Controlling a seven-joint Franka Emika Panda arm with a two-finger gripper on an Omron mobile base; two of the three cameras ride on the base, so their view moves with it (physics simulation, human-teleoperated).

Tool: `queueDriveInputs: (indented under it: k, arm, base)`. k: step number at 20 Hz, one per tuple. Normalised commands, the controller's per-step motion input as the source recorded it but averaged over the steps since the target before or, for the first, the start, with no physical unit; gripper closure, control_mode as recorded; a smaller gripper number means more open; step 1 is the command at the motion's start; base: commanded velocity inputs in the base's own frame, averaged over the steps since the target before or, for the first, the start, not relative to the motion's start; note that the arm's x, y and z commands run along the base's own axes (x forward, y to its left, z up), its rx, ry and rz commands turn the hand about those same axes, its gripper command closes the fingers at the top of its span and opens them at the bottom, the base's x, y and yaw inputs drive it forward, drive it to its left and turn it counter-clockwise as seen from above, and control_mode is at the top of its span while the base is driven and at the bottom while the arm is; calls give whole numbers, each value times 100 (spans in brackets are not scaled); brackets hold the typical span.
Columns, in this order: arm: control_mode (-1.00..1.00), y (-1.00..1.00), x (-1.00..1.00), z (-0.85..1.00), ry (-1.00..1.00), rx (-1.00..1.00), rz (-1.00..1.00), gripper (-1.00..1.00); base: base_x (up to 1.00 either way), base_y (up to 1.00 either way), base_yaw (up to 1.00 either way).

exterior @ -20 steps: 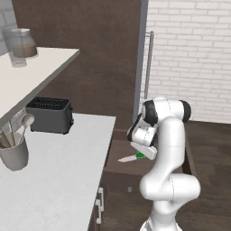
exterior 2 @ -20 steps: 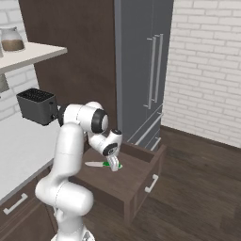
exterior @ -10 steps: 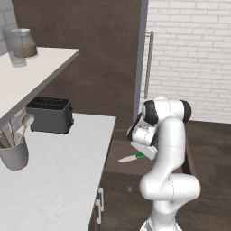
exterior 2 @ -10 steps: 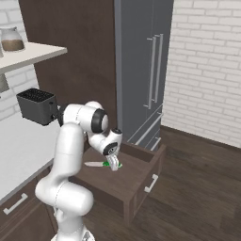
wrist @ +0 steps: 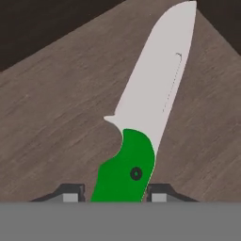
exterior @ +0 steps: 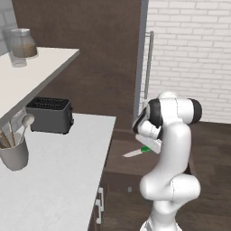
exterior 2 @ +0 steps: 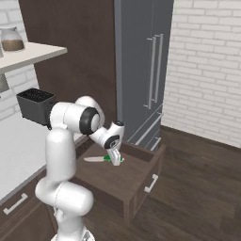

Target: Pick up the knife from the drawer and place it on the cutting board. Then place the meat from the plate to the cutting board.

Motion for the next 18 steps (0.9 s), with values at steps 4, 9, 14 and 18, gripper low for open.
queueDriveInputs:
  k: [4,9,14,18]
  arm:
    - [-100,-18,-73,90,0,-2,-3,100]
    - [-100,-16,-55,100,1,-1,-13,100]
    - [-100,-19,-13,100,8,0,-35,100]
    - [-100,-1,-3,88,17,2,-54,100]
  base:
    - [0,0,0]
    - [0,0,0]
    - [0,0,0]
    - [0,0,0]
